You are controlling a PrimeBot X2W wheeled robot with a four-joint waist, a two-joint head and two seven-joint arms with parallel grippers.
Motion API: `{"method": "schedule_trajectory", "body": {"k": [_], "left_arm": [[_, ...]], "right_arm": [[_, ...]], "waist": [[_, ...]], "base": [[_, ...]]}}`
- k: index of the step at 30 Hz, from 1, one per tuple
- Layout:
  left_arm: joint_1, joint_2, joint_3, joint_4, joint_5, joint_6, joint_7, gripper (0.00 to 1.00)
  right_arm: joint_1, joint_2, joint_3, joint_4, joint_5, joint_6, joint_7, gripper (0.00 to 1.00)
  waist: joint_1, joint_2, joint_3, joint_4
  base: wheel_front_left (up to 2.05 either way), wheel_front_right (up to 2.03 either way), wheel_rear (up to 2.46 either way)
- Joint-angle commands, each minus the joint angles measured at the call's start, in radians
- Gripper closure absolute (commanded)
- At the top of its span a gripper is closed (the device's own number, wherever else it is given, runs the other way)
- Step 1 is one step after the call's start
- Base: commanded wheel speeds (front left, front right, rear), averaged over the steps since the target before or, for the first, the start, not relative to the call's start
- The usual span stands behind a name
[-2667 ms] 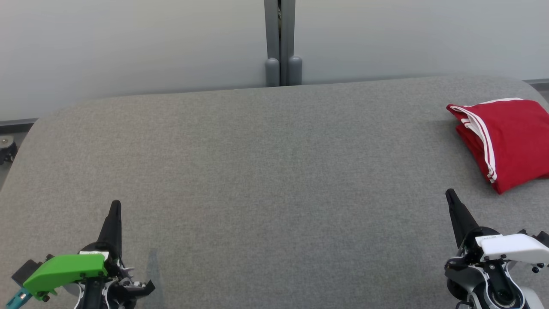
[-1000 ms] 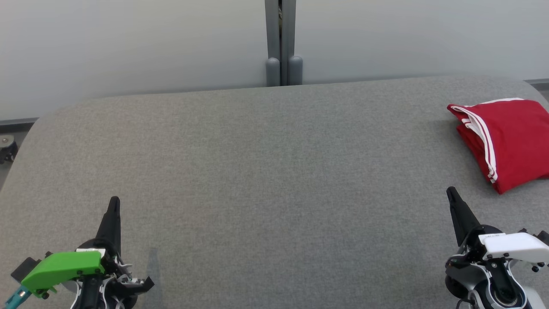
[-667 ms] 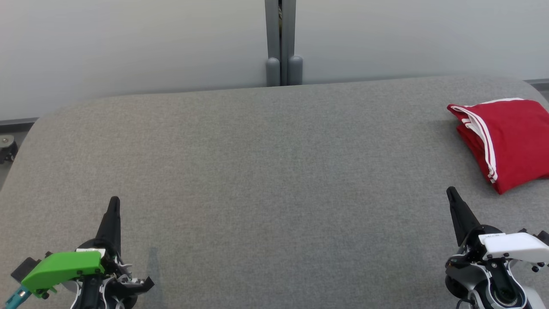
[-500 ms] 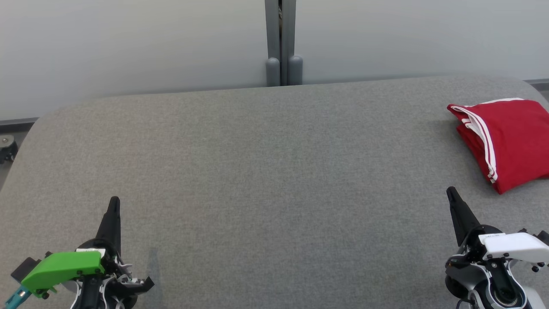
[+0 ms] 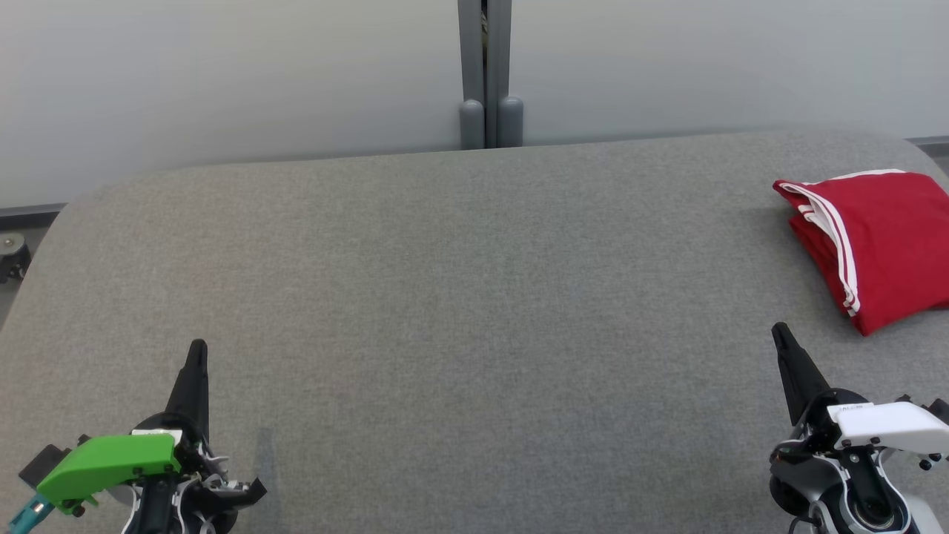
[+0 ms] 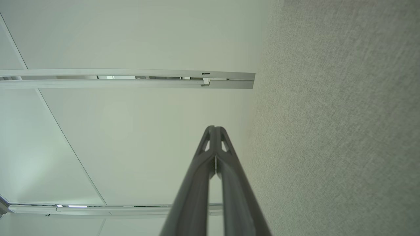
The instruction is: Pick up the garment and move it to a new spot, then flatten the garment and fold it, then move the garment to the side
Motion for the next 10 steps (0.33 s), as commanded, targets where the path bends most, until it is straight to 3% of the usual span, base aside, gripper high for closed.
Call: {"method": "schedule_trajectory", "body": {"k": [1,10], "left_arm": [[-0.013,0.007,0.002,-0.004,-0.004,-0.001,0.003,1.00],[-0.013,0.007,0.002,-0.004,-0.004,-0.001,0.003,1.00]], "right_arm": [[-0.006,-0.005,-0.002,-0.004,0.002,0.000,0.003,1.00],[-0.006,-0.005,-0.002,-0.004,0.002,0.000,0.003,1.00]], "waist": [[0.0000,0.0000,0.000,0.000],[0.0000,0.0000,0.000,0.000]], "base": [[0.00,0.00,0.00],[0.00,0.00,0.00]]}}
